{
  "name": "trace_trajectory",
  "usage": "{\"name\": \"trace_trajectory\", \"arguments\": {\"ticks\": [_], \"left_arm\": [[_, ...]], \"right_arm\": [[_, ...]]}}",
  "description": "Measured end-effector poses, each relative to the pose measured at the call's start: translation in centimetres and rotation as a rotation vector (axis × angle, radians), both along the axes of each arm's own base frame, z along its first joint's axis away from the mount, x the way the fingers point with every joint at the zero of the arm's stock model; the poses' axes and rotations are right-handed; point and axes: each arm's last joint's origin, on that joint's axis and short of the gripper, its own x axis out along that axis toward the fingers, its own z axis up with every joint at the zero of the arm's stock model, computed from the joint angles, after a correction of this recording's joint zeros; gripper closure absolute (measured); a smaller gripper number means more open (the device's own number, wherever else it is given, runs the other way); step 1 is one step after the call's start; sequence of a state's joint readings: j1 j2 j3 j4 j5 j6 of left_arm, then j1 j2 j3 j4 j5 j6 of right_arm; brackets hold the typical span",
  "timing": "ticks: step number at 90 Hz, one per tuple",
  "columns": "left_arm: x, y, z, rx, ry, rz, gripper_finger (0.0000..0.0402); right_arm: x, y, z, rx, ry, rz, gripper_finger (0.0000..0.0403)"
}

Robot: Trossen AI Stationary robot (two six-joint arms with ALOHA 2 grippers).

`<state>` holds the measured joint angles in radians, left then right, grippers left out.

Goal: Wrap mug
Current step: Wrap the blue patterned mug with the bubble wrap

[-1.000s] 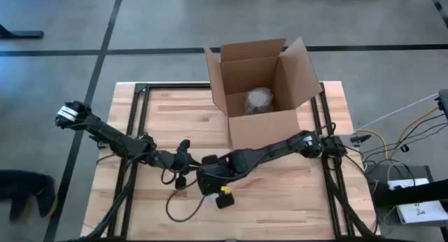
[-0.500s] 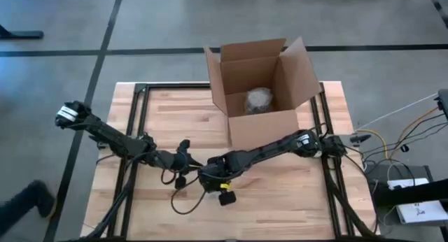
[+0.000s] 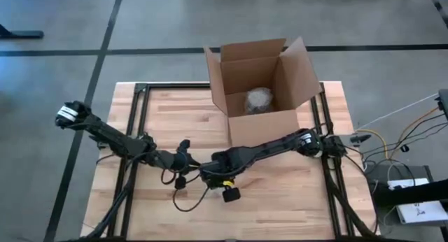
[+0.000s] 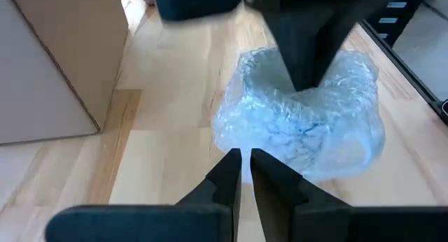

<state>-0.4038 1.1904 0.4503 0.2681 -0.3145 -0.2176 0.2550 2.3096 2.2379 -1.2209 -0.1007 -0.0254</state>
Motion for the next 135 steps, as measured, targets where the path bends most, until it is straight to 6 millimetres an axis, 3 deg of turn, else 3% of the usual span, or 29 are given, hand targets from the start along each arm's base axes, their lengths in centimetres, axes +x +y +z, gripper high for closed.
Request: {"name": "trace_trajectory", "arguments": {"ticks": [25,47,69,101,119,135], "left_arm": [[-0.1,-0.1,-0.2,-0.022,0.013,-0.037,0.0381],[-0.2,-0.1,-0.5,-0.025,0.028,-0.054,0.0381],[0.5,-0.6,-2.6,-0.024,0.136,-0.103,0.0381],[2.2,0.3,-4.2,0.013,0.206,-0.037,0.0381],[3.1,0.3,-3.9,0.048,0.192,-0.048,0.0381],[3.7,0.2,-3.2,0.059,0.162,-0.031,0.0381]], "right_arm": [[0.0,-0.2,1.3,-0.203,-0.08,-0.138,0.0403],[0.0,1.3,1.1,-0.195,-0.12,-0.175,0.0403],[0.2,1.6,1.2,-0.278,-0.179,-0.213,0.0403],[0.4,2.4,-2.2,-0.276,-0.13,-0.207,0.0403],[0.2,2.6,-3.2,-0.256,-0.101,-0.212,0.0403],[0.1,2.3,-5.2,-0.216,-0.075,-0.179,0.0403]]}}
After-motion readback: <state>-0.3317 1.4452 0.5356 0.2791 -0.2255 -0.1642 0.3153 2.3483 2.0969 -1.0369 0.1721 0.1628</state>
